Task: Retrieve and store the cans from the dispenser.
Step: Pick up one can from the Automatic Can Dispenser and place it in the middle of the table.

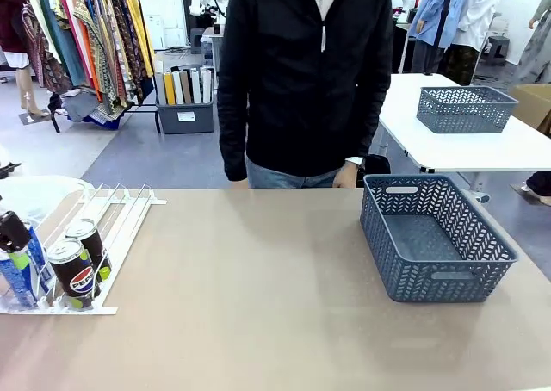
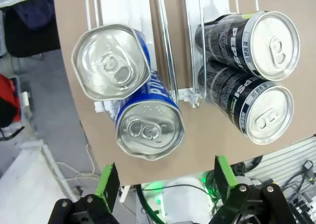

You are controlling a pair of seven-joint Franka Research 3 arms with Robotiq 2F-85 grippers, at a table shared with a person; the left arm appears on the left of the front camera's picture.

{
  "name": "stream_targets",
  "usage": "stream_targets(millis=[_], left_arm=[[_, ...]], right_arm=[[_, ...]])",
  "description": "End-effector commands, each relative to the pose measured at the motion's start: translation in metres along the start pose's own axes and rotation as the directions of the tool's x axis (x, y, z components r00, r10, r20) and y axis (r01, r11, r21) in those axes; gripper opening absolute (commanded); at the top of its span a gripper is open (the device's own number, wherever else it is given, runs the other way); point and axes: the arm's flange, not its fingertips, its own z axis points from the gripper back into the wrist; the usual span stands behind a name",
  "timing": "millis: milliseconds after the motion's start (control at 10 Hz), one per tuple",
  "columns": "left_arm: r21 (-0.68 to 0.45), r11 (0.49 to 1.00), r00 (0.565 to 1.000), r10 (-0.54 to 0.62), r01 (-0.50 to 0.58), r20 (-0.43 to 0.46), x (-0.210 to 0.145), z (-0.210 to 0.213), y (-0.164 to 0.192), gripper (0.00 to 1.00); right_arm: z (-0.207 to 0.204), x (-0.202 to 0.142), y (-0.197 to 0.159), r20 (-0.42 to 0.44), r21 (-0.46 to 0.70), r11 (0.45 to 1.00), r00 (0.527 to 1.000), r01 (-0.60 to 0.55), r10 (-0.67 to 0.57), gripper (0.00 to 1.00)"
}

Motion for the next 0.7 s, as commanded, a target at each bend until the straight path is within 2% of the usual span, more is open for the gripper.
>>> stream_targets(millis=[0,600], left_arm=[[-0.024,0.999,1.000,0.022,-0.022,0.007,0.009,-0.005,-0.004,1.00],[-0.021,0.999,0.999,0.048,-0.047,0.021,0.026,-0.019,-0.006,1.00]], right_arm=[[0.001,0.000,0.002,-0.001,0.009,1.000,1.000,0.005,-0.005,1.00],[0.001,0.000,0.002,-0.001,0.009,1.000,1.000,0.005,-0.005,1.00]])
